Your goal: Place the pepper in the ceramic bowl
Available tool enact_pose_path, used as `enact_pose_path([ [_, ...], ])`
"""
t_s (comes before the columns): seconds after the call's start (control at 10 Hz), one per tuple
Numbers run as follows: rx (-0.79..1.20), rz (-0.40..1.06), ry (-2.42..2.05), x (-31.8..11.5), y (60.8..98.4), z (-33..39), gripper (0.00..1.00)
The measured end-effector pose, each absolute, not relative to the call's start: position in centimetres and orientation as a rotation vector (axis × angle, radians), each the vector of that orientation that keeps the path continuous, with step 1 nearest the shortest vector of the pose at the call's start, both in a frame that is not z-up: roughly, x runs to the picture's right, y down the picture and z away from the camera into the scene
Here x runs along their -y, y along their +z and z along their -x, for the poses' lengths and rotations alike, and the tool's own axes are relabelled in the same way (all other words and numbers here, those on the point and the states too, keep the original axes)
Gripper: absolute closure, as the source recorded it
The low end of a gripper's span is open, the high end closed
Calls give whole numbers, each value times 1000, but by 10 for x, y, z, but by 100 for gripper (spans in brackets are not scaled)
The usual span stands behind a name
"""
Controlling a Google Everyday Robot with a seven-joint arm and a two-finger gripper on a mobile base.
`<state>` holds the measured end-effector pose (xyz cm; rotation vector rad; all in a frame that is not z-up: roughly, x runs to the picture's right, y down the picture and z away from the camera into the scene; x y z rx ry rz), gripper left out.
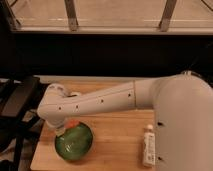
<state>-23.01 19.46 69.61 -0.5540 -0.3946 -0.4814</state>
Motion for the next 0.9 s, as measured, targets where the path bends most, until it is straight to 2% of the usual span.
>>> enact_pose_path([
  [0.2, 396, 548, -481, -193, 697, 232, 37],
  [0.4, 398, 545, -483, -194, 697, 232, 21],
  [0.7, 389, 541, -474, -192, 696, 229, 20],
  [0.8, 385, 541, -468, -191, 696, 228, 24],
  [0.9, 387, 546, -472, -192, 698, 230, 33],
])
